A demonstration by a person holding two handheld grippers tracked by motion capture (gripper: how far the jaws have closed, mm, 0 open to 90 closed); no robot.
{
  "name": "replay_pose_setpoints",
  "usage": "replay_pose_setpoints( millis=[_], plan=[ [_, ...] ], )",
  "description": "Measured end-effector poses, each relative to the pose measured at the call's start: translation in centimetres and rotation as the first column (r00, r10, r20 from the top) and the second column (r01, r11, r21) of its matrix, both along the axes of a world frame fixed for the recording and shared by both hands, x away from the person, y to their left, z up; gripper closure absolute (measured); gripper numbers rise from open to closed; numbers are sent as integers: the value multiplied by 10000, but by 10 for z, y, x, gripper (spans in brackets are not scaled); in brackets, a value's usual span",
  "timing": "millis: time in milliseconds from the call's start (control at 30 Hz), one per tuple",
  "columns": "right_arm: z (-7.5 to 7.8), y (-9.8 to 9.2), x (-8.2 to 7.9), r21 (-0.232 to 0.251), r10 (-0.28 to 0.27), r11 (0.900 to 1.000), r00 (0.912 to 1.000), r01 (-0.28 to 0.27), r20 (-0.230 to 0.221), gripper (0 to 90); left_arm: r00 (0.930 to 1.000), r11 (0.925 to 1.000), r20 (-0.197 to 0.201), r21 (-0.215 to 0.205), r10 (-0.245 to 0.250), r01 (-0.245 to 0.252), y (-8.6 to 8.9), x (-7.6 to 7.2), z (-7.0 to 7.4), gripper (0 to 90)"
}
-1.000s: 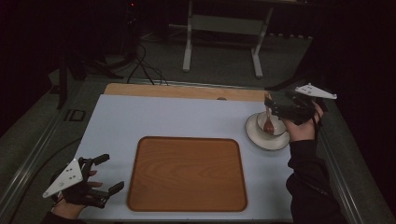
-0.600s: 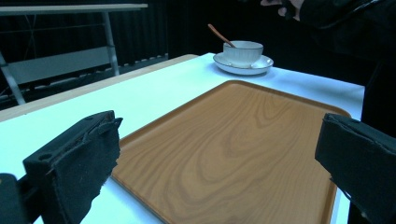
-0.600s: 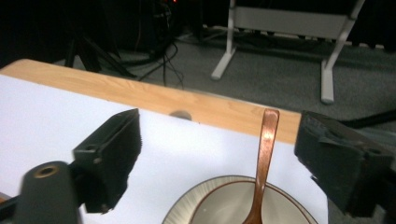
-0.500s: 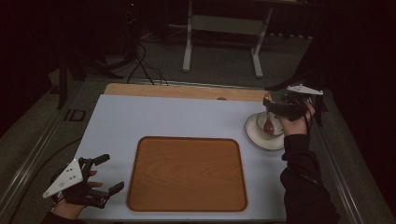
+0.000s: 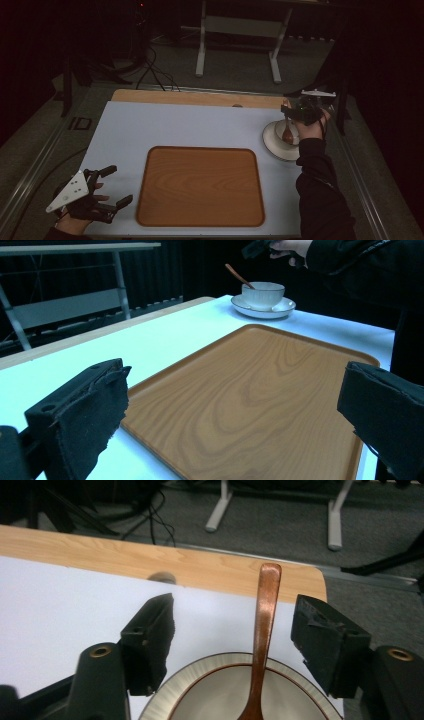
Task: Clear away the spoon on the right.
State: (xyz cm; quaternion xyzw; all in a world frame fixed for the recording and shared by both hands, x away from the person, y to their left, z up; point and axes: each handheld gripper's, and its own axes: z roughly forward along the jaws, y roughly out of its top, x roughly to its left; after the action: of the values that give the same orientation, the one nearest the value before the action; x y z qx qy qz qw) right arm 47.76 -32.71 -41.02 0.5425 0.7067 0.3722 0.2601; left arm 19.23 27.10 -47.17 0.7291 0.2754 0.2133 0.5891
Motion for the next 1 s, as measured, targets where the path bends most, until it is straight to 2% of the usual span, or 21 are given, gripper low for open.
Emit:
replay_pose_setpoints(
  millis=[233,500,600,733,867,1000],
  plan=[
    [-11,0,13,-239,-479,9986,9968,464,-643,391,10000,10000,-31,9,65,-65,0,0,-1,0],
    [-17,-2,26,-420,-769,9964,9919,730,-1014,429,9999,10000,-59,29,87,-87,0,1,-1,0],
    [-19,-1,32,-525,-992,9942,9875,934,-1226,436,9999,10000,-84,15,93,-93,0,1,-1,0],
    [-23,-1,38,-477,-1045,9940,9842,986,-1431,444,9999,9999,-101,22,103,-103,1,1,-2,0],
    [-27,0,44,-633,-1126,9926,9810,1038,-1581,458,9999,9999,-108,24,104,-103,1,1,-2,0],
    [-33,-1,49,-761,-1324,9898,9736,1201,-1860,509,9999,9999,-127,90,95,-94,0,2,-2,0]
  ],
)
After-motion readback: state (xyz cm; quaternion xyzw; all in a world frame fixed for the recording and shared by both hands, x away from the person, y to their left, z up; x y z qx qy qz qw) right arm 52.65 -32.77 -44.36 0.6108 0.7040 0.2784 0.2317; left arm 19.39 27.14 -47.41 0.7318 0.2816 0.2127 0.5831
